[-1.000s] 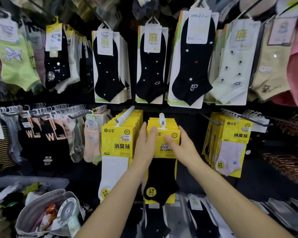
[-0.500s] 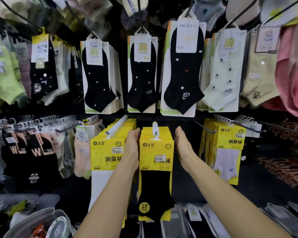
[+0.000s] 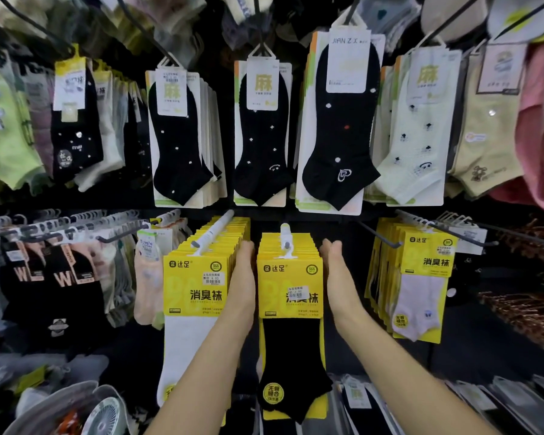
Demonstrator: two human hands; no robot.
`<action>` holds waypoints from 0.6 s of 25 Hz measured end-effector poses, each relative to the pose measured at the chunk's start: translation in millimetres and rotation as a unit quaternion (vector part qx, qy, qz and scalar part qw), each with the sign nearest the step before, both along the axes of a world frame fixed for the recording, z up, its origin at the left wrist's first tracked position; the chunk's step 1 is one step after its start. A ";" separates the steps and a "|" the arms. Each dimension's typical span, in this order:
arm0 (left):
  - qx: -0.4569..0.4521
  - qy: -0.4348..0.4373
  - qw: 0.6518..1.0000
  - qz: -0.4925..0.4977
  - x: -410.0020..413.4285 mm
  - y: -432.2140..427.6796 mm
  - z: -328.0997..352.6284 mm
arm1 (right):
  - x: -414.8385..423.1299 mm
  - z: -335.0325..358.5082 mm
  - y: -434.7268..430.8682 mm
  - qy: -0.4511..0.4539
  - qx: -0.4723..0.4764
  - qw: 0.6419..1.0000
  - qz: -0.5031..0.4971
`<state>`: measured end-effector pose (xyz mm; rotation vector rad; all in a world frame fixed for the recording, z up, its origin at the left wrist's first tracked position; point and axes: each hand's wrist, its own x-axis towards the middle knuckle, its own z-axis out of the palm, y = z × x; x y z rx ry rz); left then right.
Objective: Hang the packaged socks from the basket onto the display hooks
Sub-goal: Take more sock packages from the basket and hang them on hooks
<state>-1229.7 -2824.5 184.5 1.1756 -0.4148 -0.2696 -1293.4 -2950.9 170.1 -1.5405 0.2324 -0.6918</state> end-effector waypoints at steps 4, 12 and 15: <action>0.065 -0.200 0.977 0.027 -12.3 -1.5 -22.4 | -3.8 -20.6 13.2 -0.048 -0.110 0.993 0.024; 0.091 -0.215 0.971 0.043 7.2 -17.1 -13.0 | 19.2 -14.2 8.8 -0.040 -0.120 0.992 -0.007; 0.085 -0.210 0.973 0.042 15.5 -19.3 -16.2 | 22.7 -15.4 5.4 -0.038 -0.117 0.992 -0.013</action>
